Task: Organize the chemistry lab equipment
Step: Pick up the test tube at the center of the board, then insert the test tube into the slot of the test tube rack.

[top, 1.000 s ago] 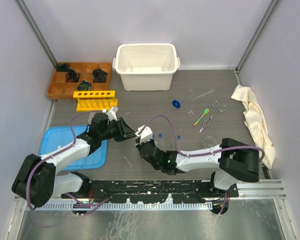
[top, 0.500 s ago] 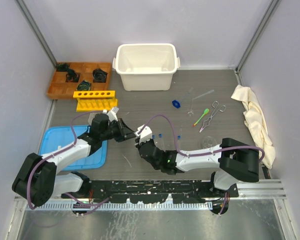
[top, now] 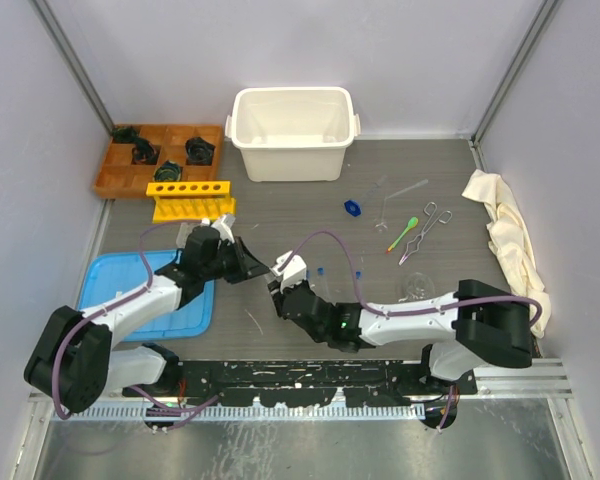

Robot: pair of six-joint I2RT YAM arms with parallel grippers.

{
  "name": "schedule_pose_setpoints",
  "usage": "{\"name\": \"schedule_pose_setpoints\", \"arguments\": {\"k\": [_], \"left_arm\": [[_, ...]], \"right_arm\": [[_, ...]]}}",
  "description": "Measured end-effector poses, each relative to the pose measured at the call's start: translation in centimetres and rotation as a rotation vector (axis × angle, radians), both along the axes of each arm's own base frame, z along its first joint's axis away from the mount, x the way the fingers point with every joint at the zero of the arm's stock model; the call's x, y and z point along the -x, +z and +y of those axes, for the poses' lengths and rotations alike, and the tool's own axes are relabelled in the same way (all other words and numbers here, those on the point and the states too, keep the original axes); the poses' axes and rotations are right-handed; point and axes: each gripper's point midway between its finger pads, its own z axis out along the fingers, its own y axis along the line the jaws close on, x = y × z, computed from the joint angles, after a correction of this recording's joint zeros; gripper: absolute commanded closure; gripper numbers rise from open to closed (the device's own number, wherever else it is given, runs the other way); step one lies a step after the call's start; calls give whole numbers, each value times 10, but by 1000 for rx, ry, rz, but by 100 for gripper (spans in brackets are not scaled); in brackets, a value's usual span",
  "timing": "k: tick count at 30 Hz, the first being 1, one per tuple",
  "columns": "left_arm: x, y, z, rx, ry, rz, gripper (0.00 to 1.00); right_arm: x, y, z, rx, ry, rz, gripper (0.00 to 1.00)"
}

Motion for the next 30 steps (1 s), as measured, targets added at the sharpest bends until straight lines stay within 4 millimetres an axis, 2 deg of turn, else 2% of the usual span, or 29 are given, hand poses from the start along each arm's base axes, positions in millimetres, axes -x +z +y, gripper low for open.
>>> {"name": "schedule_pose_setpoints", "arguments": {"k": [3,7,11,16,19,22,24,30], "left_arm": [[-13,1,12,-103,38,-37,100],[-46,22,35,-256,136,-168,100],[-77,63,74,-422,292,-380,100],[-104,118,126,-598,520,-624,100],[-116,140,154,-672,645,-697,100],[-127,150,179,-711,749,-722,100],[-135,149,194,-739,793,-715,100],[-167,142,221,-787,860,-661,100]], "right_arm": [[7,13,-2,-34,17,-6,60],[12,22,-10,-73,16,-8,60],[14,6,-21,-44,0,12,60],[14,-8,-24,-19,-13,34,60],[15,-11,-25,-16,-16,37,60],[15,-14,-27,-13,-21,40,60],[16,-19,-30,-4,-22,44,60],[19,-22,-45,-3,-31,49,60]]}}
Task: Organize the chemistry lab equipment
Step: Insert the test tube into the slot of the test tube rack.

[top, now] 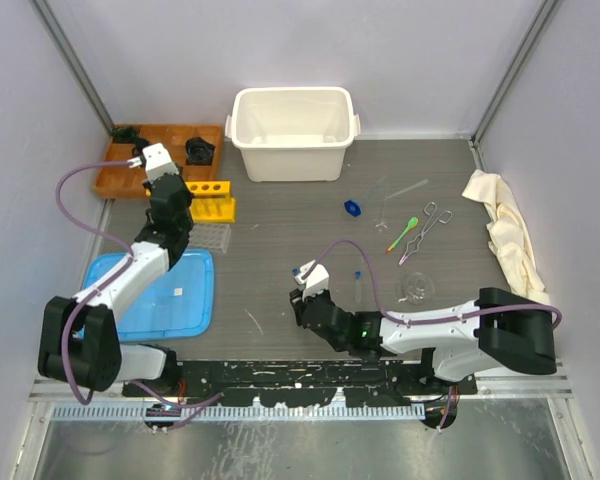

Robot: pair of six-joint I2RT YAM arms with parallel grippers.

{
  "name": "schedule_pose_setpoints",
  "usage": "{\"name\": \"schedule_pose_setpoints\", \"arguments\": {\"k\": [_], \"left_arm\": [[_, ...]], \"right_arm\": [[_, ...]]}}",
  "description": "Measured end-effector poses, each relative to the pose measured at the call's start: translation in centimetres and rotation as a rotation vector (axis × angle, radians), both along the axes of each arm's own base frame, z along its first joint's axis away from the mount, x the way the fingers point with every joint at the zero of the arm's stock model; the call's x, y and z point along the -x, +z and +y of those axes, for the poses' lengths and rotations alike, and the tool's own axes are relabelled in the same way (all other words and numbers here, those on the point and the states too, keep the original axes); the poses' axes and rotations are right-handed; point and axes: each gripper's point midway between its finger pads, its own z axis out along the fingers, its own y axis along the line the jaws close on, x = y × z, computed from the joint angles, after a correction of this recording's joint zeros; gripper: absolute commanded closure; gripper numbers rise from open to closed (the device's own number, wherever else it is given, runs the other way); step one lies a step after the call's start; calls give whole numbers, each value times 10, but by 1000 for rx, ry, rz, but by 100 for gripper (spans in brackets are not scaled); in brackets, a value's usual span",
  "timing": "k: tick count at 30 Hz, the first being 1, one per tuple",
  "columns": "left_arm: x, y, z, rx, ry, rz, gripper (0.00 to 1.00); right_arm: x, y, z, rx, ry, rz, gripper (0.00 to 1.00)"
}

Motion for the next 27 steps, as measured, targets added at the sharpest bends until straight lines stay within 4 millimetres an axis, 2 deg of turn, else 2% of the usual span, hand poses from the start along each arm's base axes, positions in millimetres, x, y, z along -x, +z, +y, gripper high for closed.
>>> {"name": "schedule_pose_setpoints", "arguments": {"k": [5,10,18,27], "left_arm": [[-24,-6,5,9,20,16,100],[-34,-20,10,4,30,49,100],[-40,-43,27,3,65,98,100],[-47,-65,30,5,60,140,100]], "right_arm": [[-4,14,-5,-44,-18,-13,60],[-8,22,-8,-65,-32,-19,60],[-13,18,-16,-41,-45,-5,60],[-22,16,-22,-38,-58,15,60]]}}
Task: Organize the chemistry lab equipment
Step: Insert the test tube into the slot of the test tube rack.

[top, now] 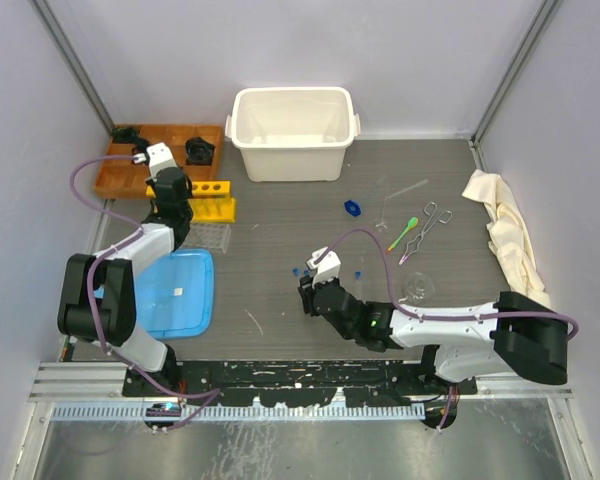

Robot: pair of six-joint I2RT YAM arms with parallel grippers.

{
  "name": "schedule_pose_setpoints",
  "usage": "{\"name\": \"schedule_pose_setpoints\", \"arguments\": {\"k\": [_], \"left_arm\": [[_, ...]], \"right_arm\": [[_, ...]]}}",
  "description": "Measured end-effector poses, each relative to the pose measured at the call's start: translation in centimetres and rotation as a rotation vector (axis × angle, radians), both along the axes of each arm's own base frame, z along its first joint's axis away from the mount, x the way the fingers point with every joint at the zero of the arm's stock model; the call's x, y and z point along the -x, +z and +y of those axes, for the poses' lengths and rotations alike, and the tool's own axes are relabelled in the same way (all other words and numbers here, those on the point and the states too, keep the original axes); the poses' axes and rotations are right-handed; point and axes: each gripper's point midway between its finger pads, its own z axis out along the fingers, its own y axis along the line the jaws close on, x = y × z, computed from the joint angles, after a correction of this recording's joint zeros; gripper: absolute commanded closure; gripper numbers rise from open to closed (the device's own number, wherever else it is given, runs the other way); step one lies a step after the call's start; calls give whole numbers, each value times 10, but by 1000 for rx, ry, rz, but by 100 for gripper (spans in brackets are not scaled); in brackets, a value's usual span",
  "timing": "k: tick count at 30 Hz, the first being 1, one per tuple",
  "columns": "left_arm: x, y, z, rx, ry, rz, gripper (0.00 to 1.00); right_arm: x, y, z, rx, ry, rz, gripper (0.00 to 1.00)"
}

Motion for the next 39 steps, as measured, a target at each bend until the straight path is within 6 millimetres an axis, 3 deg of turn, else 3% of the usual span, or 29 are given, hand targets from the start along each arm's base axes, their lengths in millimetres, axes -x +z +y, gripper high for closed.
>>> {"name": "schedule_pose_setpoints", "arguments": {"k": [14,22,29,34,39], "left_arm": [[-5,-13,-1,17,-7,21,99],[-6,-18,-6,43,-29,30,53],[-1,-19,-12,94,-37,36,46],[22,10,-31,196,-97,-36,50],[61,45,-90,375,-315,-126,57]], "right_arm": [[-8,-1,-3,-16,0,25,60],[-9,6,-3,-38,3,20,60],[-8,6,-2,-43,10,25,60],[-7,10,-2,-57,9,26,60],[-8,11,-11,-33,-31,47,60]]}}
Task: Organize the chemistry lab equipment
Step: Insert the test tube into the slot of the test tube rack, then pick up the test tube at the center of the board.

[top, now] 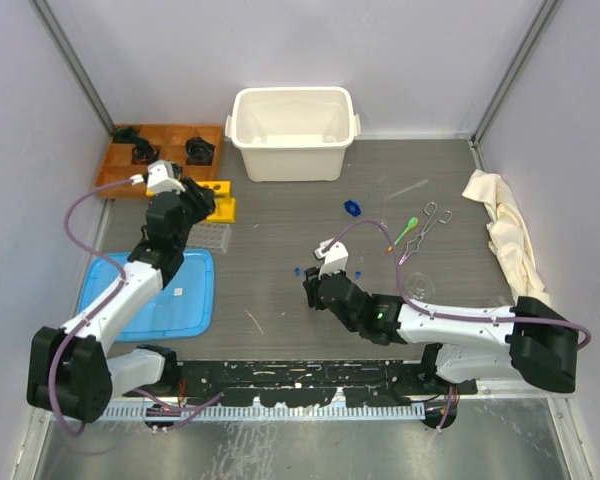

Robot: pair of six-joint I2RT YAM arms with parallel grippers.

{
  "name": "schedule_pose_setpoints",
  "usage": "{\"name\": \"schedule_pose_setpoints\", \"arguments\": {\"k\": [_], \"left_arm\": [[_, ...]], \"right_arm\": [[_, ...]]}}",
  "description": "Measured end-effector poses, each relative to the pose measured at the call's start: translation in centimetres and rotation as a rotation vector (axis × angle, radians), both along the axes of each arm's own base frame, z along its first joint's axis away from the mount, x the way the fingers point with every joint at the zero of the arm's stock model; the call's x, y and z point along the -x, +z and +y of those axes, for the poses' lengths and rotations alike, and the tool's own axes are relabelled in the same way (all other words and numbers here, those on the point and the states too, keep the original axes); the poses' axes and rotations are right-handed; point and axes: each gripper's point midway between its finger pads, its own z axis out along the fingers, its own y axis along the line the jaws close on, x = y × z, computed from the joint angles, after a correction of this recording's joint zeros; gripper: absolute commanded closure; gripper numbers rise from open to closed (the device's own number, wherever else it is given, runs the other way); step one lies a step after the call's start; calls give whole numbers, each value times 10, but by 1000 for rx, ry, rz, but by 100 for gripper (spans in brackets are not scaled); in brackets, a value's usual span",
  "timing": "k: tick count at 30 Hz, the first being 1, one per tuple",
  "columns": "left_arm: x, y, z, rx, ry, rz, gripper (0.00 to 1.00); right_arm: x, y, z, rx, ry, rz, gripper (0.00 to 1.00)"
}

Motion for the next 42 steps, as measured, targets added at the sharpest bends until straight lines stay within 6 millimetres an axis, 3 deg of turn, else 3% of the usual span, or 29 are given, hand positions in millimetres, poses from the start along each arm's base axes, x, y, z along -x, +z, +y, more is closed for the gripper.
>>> {"name": "schedule_pose_setpoints", "arguments": {"k": [3,8,10,14,18,25,28,34,42], "left_arm": [[25,-7,-44,78,-164,30,59],[81,-66,-106,152,-414,239,60],[105,-87,-125,161,-495,333,60],[138,-105,-149,152,-607,413,60],[156,-107,-152,144,-650,440,60],[168,-80,-144,146,-670,363,60],[171,-77,-141,132,-677,353,60],[174,-88,-142,121,-682,398,60],[177,-109,-145,112,-694,479,61]], "right_arm": [[-3,4,-5,21,-35,26,60],[-21,11,-29,43,-162,95,60],[-30,9,-47,41,-233,129,60],[-40,1,-81,45,-351,190,60],[-44,-10,-99,48,-407,256,60],[-40,-31,-114,58,-446,346,60],[-37,-40,-121,62,-458,376,60],[-36,-64,-136,96,-496,448,60],[-31,-80,-130,97,-464,499,61]]}}
